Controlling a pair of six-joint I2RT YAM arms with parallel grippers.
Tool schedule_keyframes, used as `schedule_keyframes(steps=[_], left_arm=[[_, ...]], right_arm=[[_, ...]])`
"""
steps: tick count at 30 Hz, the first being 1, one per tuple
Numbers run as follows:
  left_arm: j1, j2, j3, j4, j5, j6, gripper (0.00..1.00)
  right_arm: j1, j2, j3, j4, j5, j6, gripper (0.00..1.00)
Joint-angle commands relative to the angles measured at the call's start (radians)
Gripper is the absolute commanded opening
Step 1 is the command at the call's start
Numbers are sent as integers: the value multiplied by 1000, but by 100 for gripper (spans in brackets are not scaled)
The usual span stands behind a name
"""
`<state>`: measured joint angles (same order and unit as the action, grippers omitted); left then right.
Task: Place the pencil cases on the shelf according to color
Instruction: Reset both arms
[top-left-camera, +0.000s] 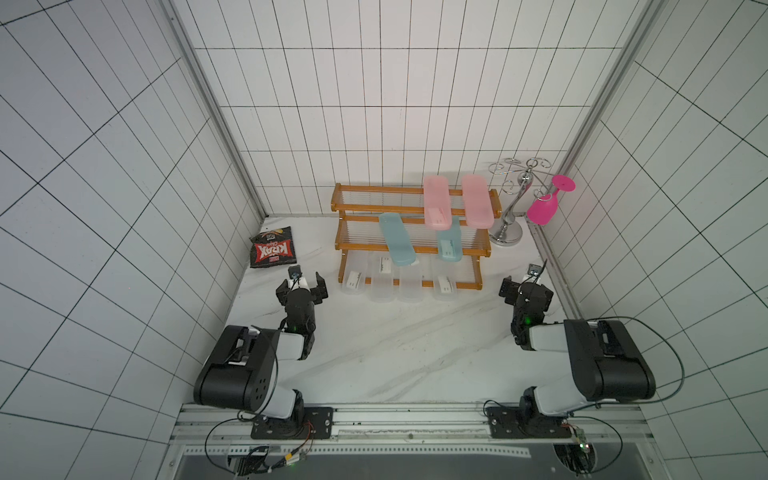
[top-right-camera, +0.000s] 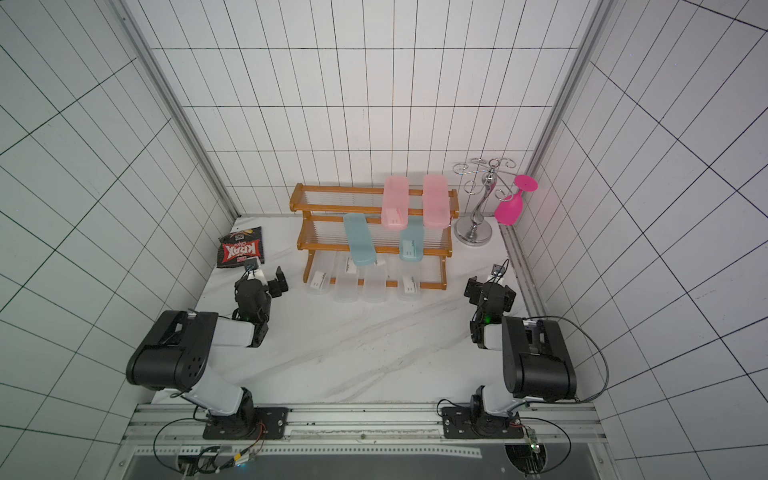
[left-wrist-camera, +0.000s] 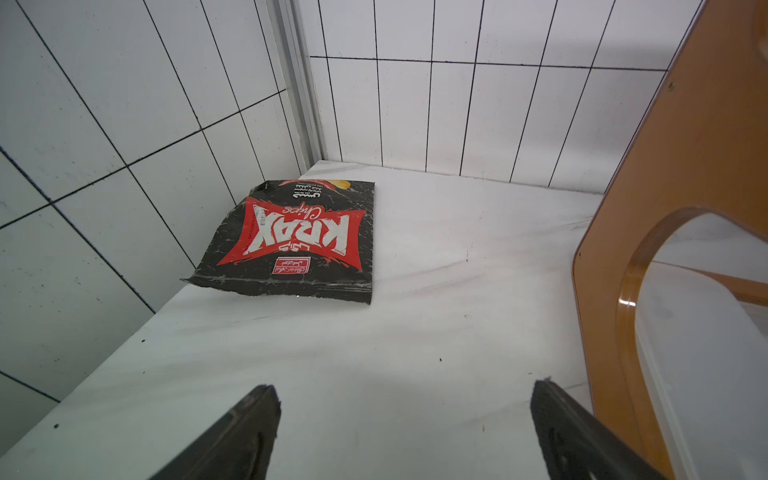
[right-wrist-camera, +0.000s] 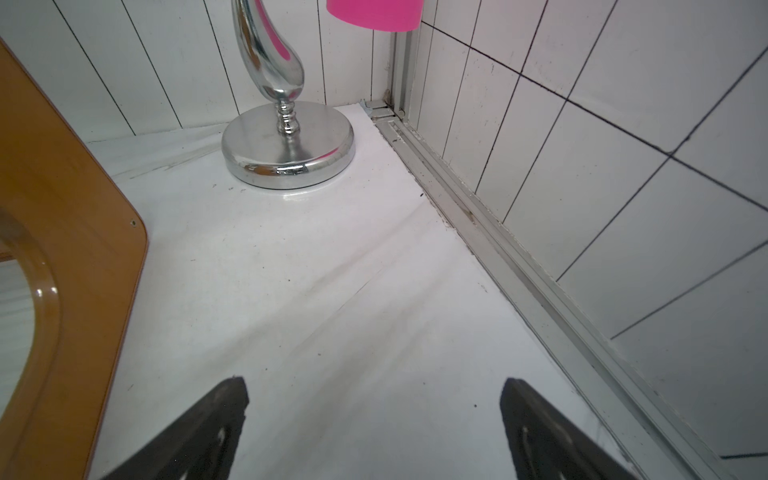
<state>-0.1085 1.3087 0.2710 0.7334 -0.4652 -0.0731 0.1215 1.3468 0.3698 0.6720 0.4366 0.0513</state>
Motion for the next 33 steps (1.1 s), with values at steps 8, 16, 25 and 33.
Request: schedule_keyframes(steps=[8,16,25,33], left_arm=[[15,271,52,321,139,47,98],[117,263,189,33,292,-36,98],[118,254,181,35,297,-33,98],[118,255,181,38,296,-34,98]], right_arm=[[-93,169,-49,314,-155,23,99],[-129,191,40,176,-270,21,99],[-128,187,38,177,-268,16,99],[-127,189,43,169,-271,12,99]])
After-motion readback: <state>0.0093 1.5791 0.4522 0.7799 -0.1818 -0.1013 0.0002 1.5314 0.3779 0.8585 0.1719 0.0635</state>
